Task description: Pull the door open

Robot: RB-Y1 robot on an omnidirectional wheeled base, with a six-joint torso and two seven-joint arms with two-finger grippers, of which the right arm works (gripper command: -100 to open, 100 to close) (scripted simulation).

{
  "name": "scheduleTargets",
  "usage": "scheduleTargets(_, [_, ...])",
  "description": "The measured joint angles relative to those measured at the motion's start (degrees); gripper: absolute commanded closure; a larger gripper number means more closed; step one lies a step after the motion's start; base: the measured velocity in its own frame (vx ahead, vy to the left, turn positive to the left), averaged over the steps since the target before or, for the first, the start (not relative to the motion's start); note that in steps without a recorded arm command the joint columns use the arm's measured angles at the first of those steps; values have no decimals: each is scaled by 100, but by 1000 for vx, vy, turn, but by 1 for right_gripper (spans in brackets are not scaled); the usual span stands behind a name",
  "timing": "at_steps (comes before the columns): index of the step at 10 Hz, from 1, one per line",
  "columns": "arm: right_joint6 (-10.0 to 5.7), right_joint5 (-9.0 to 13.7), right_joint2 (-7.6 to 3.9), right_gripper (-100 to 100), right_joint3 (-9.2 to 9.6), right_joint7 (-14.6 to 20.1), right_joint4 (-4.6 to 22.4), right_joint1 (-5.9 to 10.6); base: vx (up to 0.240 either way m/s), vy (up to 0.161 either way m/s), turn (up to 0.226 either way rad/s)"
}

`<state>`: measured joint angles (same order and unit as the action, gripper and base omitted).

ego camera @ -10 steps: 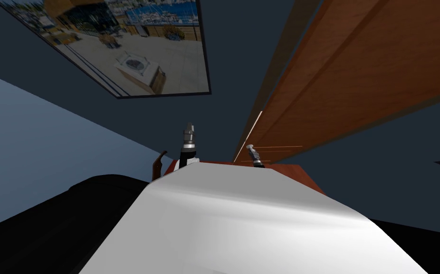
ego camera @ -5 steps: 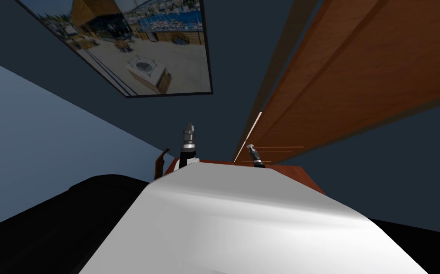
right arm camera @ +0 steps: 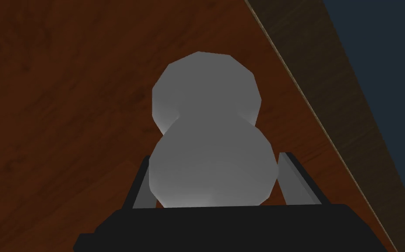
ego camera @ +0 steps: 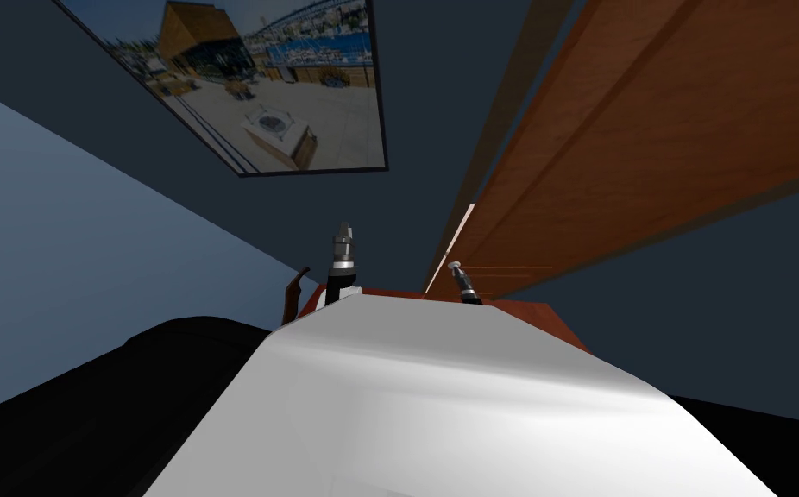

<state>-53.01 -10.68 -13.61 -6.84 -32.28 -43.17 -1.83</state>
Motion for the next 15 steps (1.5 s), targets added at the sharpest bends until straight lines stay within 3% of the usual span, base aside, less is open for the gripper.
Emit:
scheduleTargets(3, [117, 149, -41, 100, 81, 406, -177, -60, -32, -7, 53])
scheduleTargets(4, [72, 230, -64, 100, 102, 543, -67, 2, -28, -9, 34])
scheduleTargets(5, [120, 261, -69, 100, 131, 672, -222, -84, -11, -7, -36])
scheduleTargets(7, [76, 323, -91, 100, 154, 835, -122, -56, -24, -10, 69])
scheduleTargets(8, [170, 389, -102, 100, 204, 1004, -345, -187, -31, -3, 14])
scheduleTargets(12, [101, 551, -103, 100, 311, 1415, 14, 5, -23, -4, 37])
scheduleTargets(15, [67, 724, -143, 100, 410, 1855, 77, 3, -32, -15, 61])
